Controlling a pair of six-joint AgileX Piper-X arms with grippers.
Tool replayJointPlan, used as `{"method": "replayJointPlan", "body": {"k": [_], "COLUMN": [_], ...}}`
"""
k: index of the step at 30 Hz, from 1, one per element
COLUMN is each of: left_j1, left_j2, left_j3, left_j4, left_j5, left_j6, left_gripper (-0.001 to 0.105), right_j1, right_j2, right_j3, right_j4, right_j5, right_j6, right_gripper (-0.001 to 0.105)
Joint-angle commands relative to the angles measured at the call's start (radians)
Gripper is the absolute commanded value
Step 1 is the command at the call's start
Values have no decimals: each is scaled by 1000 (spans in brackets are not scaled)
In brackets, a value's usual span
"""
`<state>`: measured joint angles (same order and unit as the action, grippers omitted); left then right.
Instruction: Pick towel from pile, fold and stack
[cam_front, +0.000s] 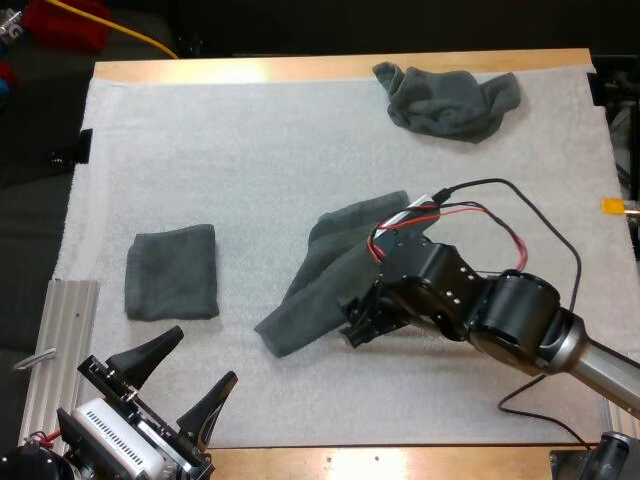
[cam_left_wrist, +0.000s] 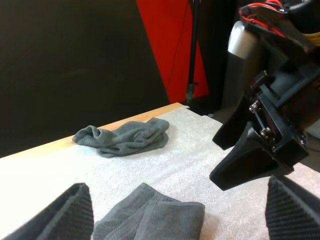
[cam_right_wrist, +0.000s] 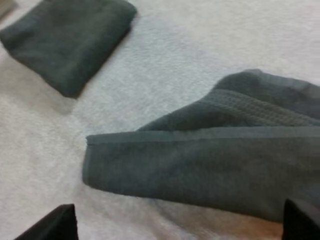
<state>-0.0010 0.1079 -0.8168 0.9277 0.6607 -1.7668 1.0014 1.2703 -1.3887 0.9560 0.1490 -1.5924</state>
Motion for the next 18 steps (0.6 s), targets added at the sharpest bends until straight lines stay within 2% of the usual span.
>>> {"method": "replayJointPlan", "body": {"k": [1,4,8,16,18], "left_j1": [-5,-5,-5,-5,-5], "left_j2": [2,2,2,10,26], "left_j3": [-7,-7,-6,21,22], "left_j4": [-5,16,110,152,152], "left_j5": [8,8,8,8,7], "left_j6": [-9,-23,-31,-31,-31], "left_gripper": [69,69,69,69,69], "right_j1": [-4,-30,-97,-268,-340], "right_j2": [-9,-9,-9,-9,-9], "right_j3": [-8,-8,-8,-8,-8], "right_j4": [17,19,19,9,-8], "right_j5": [19,21,12,-143,-210], "right_j6": [-12,-4,3,-6,-10], "right_gripper": [78,78,78,78,78]}}
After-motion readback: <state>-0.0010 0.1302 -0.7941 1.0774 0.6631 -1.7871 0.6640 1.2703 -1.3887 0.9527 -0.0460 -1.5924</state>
